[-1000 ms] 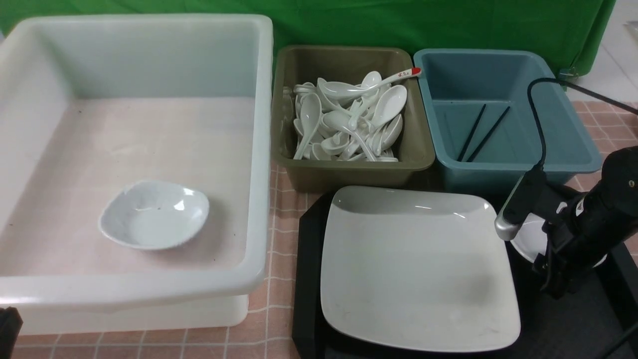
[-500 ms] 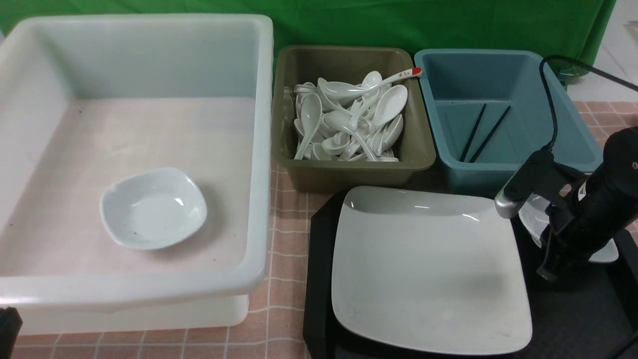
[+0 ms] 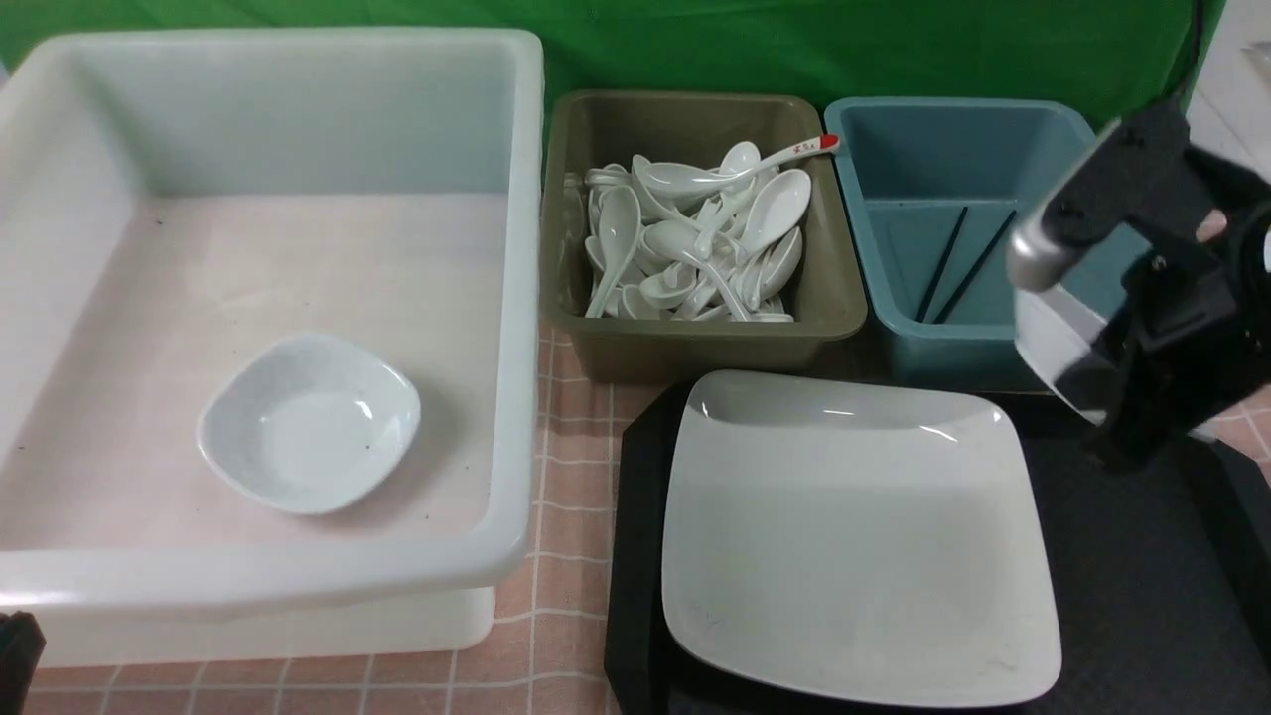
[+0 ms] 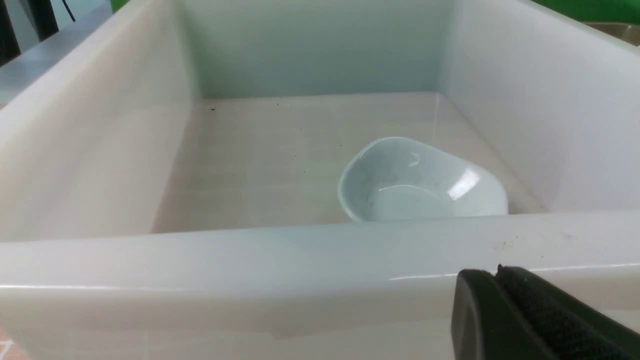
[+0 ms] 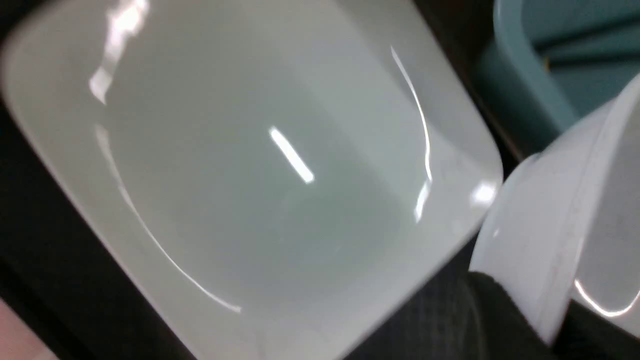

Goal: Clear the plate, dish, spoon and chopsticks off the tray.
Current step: Use the right arm to put the small plate into the large storage box on the left

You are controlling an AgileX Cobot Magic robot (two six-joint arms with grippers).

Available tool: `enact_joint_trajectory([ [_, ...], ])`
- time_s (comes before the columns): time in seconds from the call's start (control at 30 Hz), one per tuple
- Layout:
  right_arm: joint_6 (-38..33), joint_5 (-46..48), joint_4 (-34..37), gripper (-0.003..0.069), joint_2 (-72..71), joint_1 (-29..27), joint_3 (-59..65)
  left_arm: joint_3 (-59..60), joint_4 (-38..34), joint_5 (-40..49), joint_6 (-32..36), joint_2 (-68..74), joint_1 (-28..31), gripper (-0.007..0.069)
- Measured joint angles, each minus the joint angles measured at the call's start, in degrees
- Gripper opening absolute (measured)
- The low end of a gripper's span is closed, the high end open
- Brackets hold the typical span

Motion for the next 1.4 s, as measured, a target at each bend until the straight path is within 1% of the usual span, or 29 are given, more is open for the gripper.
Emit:
enact_joint_trajectory([
  [0.03,-0.56,-0.06,1.31,0.0073,-0.36,1.13,-0.71,0.00,0.00,0.00,0.00,0.00,0.00,0.0005],
  [0.07,-2.83,-0.34,5.71,0.0073,-0.56,4.42,-4.15,0.00,0.00,0.00,0.00,0.00,0.00,0.0005],
  [0.1,-4.89,-0.51,8.11,0.0073,-0.25,6.56,-5.84,0.00,0.00,0.00,0.00,0.00,0.00,0.0005],
  [0.13,-7.56,-0.64,12.46,0.0073,0.99,9.20,-9.02,0.00,0.00,0.00,0.00,0.00,0.00,0.0005],
  [0.17,-8.03,-0.64,13.06,0.0073,1.23,9.62,-9.02,0.00,0.00,0.00,0.00,0.00,0.00,0.0005],
  [0.2,-9.76,-0.71,15.36,0.0073,2.42,11.34,-11.54,0.00,0.00,0.00,0.00,0.00,0.00,0.0005],
  [0.27,-13.60,-0.98,20.34,0.0073,8.27,16.57,-18.81,0.00,0.00,0.00,0.00,0.00,0.00,0.0005],
  [0.3,-13.81,-1.03,20.55,0.0073,8.83,16.93,-19.43,0.00,0.00,0.00,0.00,0.00,0.00,0.0005],
  [0.33,-14.61,-1.04,21.54,0.0073,13.81,19.58,-24.52,0.00,0.00,0.00,0.00,0.00,0.00,0.0005],
  [0.37,-15.08,-1.04,21.91,0.0073,17.22,20.99,-27.83,0.00,0.00,0.00,0.00,0.00,0.00,0.0005],
  [0.5,-16.71,-1.04,22.20,0.0073,28.14,24.28,-38.18,0.00,0.00,0.00,0.00,0.00,0.00,0.0005],
  [0.53,-18.63,-1.09,22.15,0.0073,34.58,25.82,-43.81,0.00,0.00,0.00,0.00,0.00,0.00,0.0005],
  [0.57,-20.02,-1.17,22.15,0.0073,38.02,26.52,-47.28,0.00,0.00,0.00,0.00,0.00,0.00,0.0005],
  [0.6,-20.02,-1.22,22.15,0.0073,38.02,26.66,-47.95,0.00,0.00,0.00,0.00,0.00,0.00,0.0005],
  [0.63,-22.21,-1.40,22.15,0.0073,43.06,27.49,-52.63,0.00,0.00,0.00,0.00,0.00,0.00,0.0005],
  [0.67,-22.71,-1.41,22.15,0.0073,44.29,27.69,-53.91,0.00,0.00,0.00,0.00,0.00,0.00,0.0005],
  [0.7,-24.11,-1.47,22.15,0.0073,48.90,28.49,-59.31,0.00,0.00,0.00,0.00,0.00,0.00,0.0005],
  [0.8,-25.14,-1.93,21.96,0.0073,55.69,29.03,-65.77,0.00,0.00,0.00,0.00,0.00,0.00,0.0005],
  [0.97,-25.21,-5.48,19.12,0.0073,61.67,29.16,-69.00,0.00,0.00,0.00,0.07,0.00,0.00,0.0005],
  [1.0,-25.15,-7.00,16.80,0.0073,62.91,29.16,-69.26,0.00,0.00,0.00,0.04,0.00,0.00,0.0005],
  [1.03,-25.13,-7.00,16.55,0.0073,63.02,29.16,-69.26,0.00,0.00,0.00,0.04,0.00,0.00,0.0005],
  [1.1,-24.04,-8.81,13.29,0.0073,64.18,29.16,-69.32,0.00,0.00,0.00,0.04,0.00,0.00,0.0005],
  [1.3,-22.50,-9.69,11.85,0.0075,65.91,29.16,-69.32,0.00,0.00,0.00,0.04,0.00,0.00,0.0005],
  [1.4,-21.01,-9.51,11.85,0.0095,66.13,29.16,-69.32,0.00,0.00,0.00,0.04,0.00,0.00,0.0005],
])
